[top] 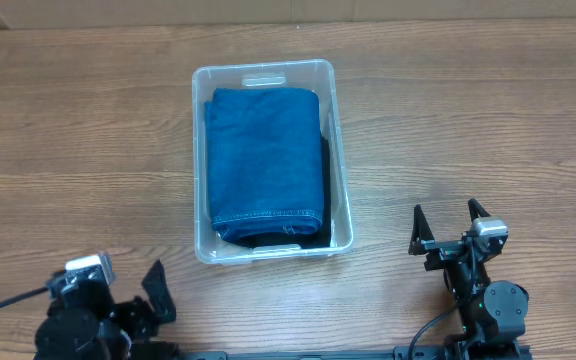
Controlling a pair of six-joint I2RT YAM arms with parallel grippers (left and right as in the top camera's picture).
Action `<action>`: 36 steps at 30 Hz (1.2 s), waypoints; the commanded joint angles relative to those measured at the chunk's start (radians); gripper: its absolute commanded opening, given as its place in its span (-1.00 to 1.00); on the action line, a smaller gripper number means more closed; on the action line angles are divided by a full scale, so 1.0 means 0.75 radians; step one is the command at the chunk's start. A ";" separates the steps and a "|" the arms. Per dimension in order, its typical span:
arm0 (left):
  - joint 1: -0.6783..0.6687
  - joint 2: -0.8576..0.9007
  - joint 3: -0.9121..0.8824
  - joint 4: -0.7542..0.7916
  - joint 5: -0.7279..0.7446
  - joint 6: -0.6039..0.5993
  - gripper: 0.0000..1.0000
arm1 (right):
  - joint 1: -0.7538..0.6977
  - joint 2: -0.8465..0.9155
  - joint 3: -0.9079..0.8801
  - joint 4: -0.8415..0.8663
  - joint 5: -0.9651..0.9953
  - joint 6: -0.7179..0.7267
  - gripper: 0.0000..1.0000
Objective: Pack container
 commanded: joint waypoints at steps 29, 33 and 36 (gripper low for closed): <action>-0.009 -0.448 -1.233 1.498 0.073 0.403 1.00 | 0.005 -0.007 0.004 0.009 0.002 -0.008 1.00; -0.009 -0.448 -1.233 1.498 0.073 0.403 1.00 | 0.005 -0.007 0.004 0.009 0.002 -0.008 1.00; -0.009 -0.448 -1.233 1.498 0.073 0.403 1.00 | 0.024 -0.006 0.004 0.009 0.002 -0.008 1.00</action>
